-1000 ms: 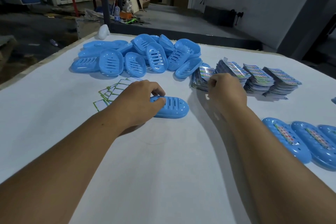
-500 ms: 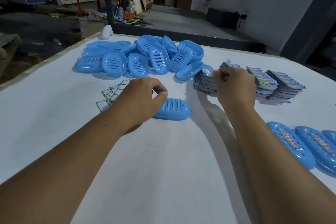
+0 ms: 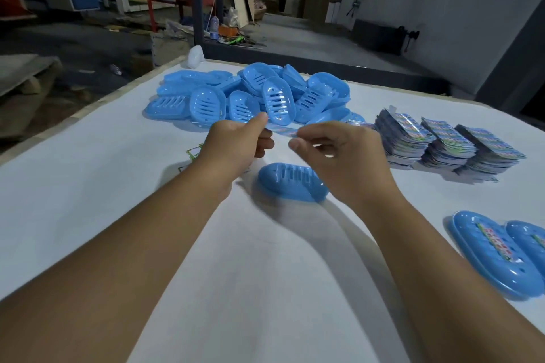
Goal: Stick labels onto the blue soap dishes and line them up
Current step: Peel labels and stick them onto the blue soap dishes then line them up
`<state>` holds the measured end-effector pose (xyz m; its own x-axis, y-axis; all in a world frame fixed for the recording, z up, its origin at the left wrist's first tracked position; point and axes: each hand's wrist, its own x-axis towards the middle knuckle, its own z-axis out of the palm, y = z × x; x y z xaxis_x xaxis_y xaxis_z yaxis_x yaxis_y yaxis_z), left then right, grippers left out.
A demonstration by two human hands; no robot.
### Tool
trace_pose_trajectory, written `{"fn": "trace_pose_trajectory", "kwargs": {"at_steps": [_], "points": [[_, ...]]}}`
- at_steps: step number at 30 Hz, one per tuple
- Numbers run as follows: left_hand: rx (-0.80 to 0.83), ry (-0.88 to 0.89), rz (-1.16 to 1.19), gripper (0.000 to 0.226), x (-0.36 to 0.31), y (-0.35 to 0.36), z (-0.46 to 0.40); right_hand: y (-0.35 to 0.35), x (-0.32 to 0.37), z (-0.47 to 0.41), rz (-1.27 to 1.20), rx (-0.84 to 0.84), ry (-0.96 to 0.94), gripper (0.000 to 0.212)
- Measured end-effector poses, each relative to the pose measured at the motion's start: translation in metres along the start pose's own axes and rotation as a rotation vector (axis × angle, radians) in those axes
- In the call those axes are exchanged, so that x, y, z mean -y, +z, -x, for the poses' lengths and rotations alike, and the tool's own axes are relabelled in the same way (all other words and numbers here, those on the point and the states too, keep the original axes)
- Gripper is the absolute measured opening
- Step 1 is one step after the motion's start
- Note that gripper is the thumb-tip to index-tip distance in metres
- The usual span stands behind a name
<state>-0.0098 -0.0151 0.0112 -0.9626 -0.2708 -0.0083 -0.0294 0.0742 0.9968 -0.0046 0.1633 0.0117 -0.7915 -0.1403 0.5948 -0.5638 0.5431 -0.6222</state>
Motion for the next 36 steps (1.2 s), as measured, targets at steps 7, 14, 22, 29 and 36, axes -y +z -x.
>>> {"fn": "trace_pose_trajectory", "kwargs": {"at_steps": [7,14,22,29,36], "points": [[0.001,0.04,-0.02,0.021,0.005,-0.003,-0.004,0.002,0.003,-0.001,0.001,-0.044,0.141,0.025],[0.199,0.216,-0.222,0.023,0.003,0.0,0.011,-0.013,-0.005,-0.009,-0.248,-0.035,0.376,0.019],[0.095,0.211,-0.206,0.022,-0.003,-0.001,0.008,-0.014,-0.005,-0.01,-0.353,0.019,0.458,0.026],[0.091,0.272,-0.269,0.027,0.0,-0.001,0.006,-0.013,-0.002,-0.009,-0.376,0.016,0.497,0.024],[0.127,0.291,-0.254,0.027,-0.002,0.0,0.011,-0.009,-0.002,-0.008,-0.28,-0.038,0.424,0.02]]}}
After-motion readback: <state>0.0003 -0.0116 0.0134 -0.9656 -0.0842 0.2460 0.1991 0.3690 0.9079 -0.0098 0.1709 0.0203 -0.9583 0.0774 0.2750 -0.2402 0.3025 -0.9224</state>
